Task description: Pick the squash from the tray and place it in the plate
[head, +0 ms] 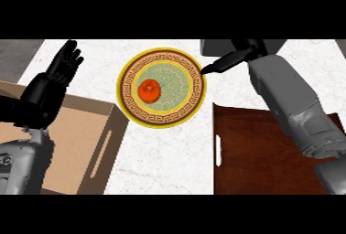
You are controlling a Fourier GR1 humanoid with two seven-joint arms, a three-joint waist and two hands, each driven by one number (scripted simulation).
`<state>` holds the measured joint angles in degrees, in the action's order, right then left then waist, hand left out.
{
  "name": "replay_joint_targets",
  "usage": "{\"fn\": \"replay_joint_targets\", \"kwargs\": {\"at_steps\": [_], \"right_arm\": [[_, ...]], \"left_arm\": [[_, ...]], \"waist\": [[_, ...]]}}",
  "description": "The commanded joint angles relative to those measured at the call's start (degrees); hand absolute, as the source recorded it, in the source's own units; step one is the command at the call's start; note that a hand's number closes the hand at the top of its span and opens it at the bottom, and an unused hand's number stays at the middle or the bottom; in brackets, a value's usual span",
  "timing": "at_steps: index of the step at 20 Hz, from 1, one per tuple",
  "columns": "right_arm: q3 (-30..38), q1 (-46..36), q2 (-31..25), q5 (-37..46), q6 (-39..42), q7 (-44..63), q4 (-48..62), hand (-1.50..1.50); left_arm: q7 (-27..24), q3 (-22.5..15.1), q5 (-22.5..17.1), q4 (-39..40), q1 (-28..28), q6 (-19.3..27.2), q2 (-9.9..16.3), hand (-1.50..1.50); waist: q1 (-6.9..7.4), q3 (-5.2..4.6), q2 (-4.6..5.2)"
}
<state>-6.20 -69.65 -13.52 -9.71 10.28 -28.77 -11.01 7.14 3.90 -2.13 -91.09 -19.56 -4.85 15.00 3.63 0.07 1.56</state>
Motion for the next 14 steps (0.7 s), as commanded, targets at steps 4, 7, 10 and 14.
{"fn": "replay_joint_targets", "kwargs": {"at_steps": [4,7,10,14], "right_arm": [[0.24,2.42,-6.03,1.67,5.7,-6.72,3.62,-1.5],[-0.08,2.16,-9.67,2.55,9.14,-7.62,4.14,-1.5],[-0.63,2.32,-11.29,3.56,10.77,-9.26,4.55,-1.5],[-0.84,3.66,-12.45,4.56,7.25,-13.23,5.09,-1.5]], "left_arm": [[-1.33,-1.48,1.69,0.34,0.04,0.64,-1.34,0.0],[-1.29,-1.04,1.57,0.11,0.98,0.18,-0.78,0.0],[-0.27,-0.51,0.97,1.78,-2.5,0.6,-1.24,0.0],[0.45,-0.99,0.57,0.05,-2.69,0.12,-1.32,0.0]], "waist": [[0.5,0.05,0.45],[0.46,0.06,0.29],[0.32,0.08,0.5],[1.39,0.17,0.84]]}}
